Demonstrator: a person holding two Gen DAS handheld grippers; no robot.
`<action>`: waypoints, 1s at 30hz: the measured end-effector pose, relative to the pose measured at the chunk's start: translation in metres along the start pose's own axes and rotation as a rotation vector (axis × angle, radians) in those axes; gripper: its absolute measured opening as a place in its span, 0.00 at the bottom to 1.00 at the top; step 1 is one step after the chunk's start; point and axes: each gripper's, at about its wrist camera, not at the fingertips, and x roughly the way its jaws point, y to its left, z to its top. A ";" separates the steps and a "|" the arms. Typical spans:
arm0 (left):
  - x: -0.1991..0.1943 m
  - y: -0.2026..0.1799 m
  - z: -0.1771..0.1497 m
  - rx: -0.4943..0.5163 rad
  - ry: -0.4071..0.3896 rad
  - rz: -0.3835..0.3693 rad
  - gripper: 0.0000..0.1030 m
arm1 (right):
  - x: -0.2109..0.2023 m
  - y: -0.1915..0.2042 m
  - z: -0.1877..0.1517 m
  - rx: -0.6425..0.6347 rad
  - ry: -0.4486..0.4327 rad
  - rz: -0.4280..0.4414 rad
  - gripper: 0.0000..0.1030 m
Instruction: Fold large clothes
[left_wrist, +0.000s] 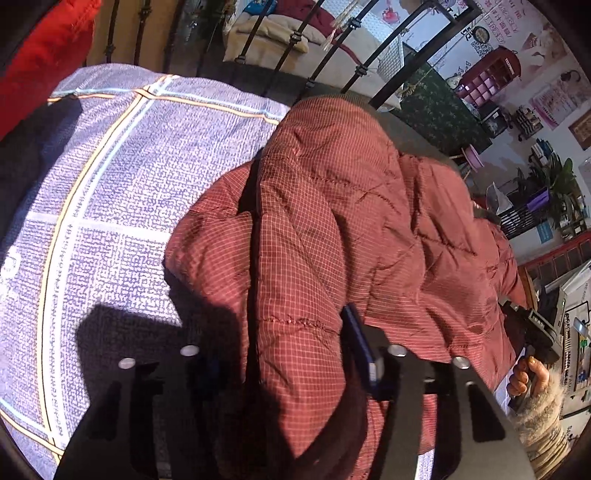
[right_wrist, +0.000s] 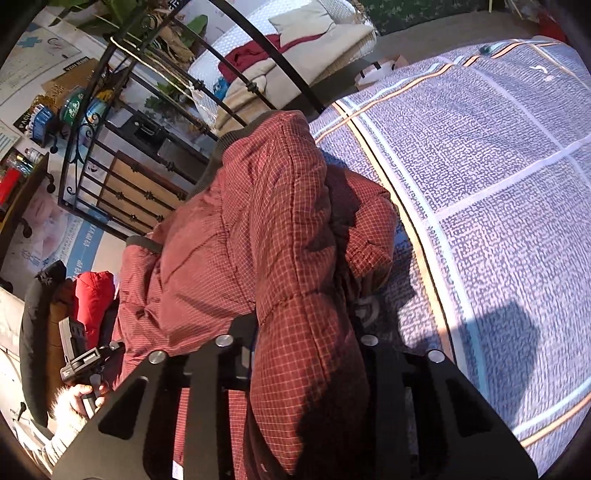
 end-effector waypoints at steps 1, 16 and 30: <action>-0.004 -0.001 0.000 0.003 -0.009 -0.001 0.40 | -0.004 0.005 -0.002 -0.001 -0.008 0.001 0.26; -0.048 -0.064 -0.065 0.204 -0.015 -0.008 0.24 | -0.135 0.038 -0.106 -0.070 -0.105 -0.029 0.22; 0.047 -0.426 -0.010 0.792 -0.053 -0.139 0.23 | -0.319 -0.052 -0.097 0.050 -0.451 -0.257 0.20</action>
